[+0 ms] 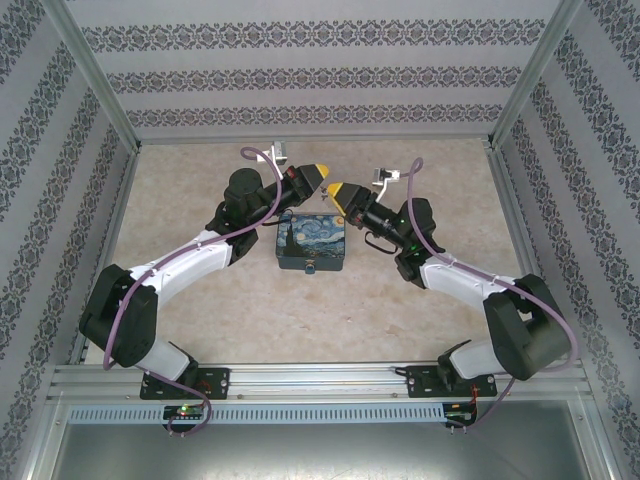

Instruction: Unlock the padlock with the key

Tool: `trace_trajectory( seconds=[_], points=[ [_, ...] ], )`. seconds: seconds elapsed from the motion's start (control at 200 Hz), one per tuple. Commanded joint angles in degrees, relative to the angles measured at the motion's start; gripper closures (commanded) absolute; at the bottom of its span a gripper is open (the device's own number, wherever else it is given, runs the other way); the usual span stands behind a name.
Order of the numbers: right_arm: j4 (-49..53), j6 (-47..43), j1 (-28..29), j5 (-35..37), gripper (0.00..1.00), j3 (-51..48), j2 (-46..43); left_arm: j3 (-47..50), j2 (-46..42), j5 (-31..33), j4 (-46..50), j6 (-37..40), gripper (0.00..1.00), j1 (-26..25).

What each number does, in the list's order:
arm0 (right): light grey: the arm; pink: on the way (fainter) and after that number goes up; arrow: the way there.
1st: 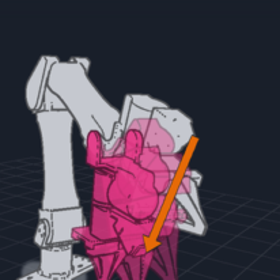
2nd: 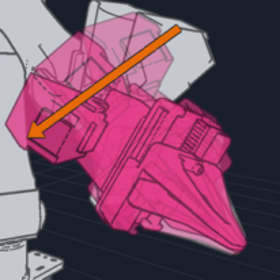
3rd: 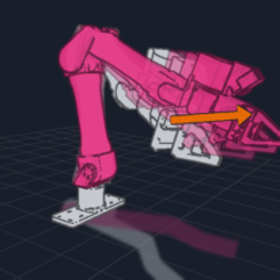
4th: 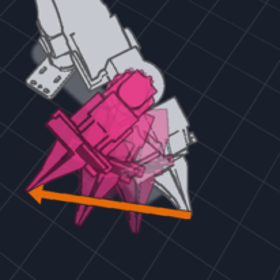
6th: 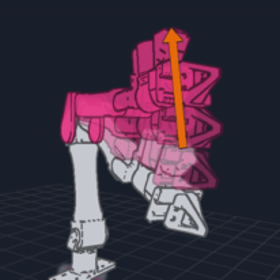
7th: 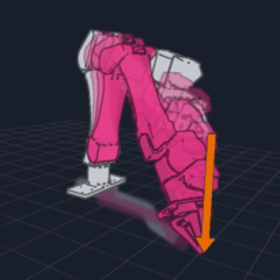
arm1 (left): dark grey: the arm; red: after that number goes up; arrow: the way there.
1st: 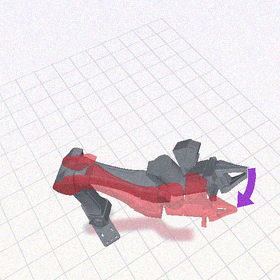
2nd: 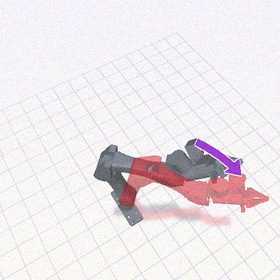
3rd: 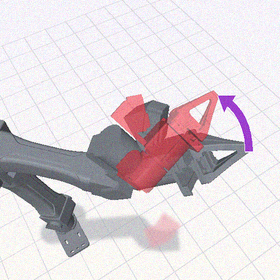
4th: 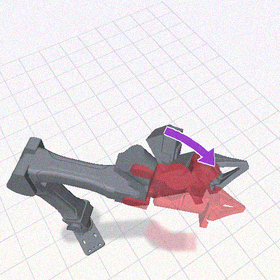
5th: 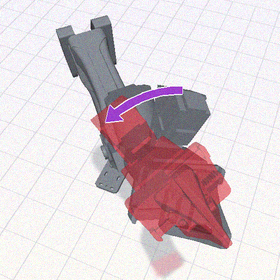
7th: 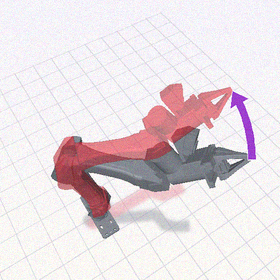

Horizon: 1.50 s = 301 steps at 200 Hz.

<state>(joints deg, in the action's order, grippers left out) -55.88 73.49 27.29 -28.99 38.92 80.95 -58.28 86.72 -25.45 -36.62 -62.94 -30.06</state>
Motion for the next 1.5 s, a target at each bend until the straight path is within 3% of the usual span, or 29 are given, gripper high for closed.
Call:
trace_trajectory(
  seconds=[0.0, 0.5, 1.184, 1.349, 1.499],
  points=[
    [-3.53, -1.07, 0.96, 0.98, 0.58, 1.95, 0.43, -1.89, -1.76, -0.92, -0.42, 1.94, 1.0, -0.69],
    [-4.15, -0.68, 2.41, 2.19, 0.64, 2.44, 1.69, -1.4, -1.55, -1.13, -1.31, 1.56, 1.0, -0.61],
    [-5.47, 0.34, 3.45, 2.27, 0.82, 2.15, 2.27, -0.53, -1.59, -0.4, -1.52, 1.27, 1.0, -0.64],
    [-5.47, 0.25, 3.64, 2.45, 0.88, 2.05, 2.28, -0.25, -1.68, -0.01, -1.55, 1.17, 1.0, -0.62],
    [-5.42, 0.25, 3.65, 2.71, 1.0, 1.56, 2.05, 0.05, -1.95, 0.56, -1.49, 1.24, 1.0, -0.64]
  ],
)
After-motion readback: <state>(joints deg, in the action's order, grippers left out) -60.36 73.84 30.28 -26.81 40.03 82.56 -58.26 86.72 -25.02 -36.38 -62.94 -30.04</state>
